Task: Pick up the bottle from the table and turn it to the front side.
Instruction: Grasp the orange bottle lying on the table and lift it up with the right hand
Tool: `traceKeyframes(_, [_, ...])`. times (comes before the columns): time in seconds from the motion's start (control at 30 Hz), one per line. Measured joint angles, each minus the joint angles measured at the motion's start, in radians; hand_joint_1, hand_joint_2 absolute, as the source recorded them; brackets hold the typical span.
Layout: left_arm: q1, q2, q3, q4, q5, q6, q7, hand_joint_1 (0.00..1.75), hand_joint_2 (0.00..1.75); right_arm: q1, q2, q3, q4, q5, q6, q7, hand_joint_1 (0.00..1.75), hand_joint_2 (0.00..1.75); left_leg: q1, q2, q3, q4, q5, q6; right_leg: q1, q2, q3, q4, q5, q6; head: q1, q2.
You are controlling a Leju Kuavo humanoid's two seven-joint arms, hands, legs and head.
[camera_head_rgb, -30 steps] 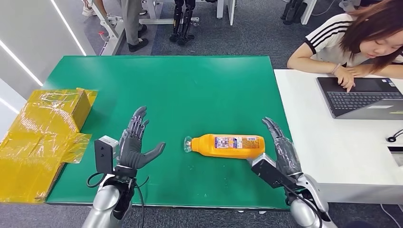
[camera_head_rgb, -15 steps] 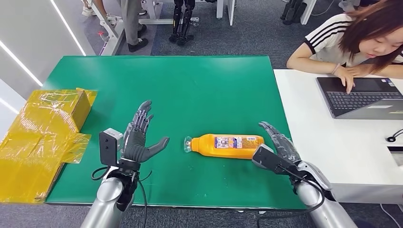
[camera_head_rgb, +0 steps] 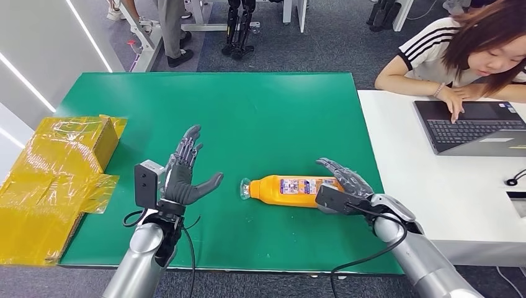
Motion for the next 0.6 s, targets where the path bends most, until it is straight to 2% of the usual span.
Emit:
traceKeyframes(0.1, [-0.011,-0.002,-0.007,0.011,-0.010,-0.001,-0.002,0.00,1.75,-0.036,0.015,0.035,0.033,0.014,-0.006,-0.018,0.00,1.75,0.000,0.000,0.000,0.000,0.000,0.000,0.000,0.000,0.000,0.000,0.000,0.000,0.000,0.000])
traceKeyframes(0.3, [-0.019,-0.011,-0.014,0.025,-0.022,-0.001,-0.004,0.00,1.75,-0.066,0.040,0.069,0.046,0.026,-0.086,-0.060,0.00,1.75,0.000,-0.001,0.000,0.000,0.000,0.000,0.000,-0.001,0.000,0.000,0.000,0.000,0.000,0.000])
traceKeyframes(0.6, [-0.029,-0.014,-0.014,0.032,-0.020,-0.015,-0.008,0.00,1.75,-0.071,0.047,0.085,0.043,0.026,-0.081,-0.054,0.00,1.75,0.000,-0.001,0.000,0.000,0.000,0.000,0.000,-0.001,0.000,0.000,0.000,0.000,0.000,0.000])
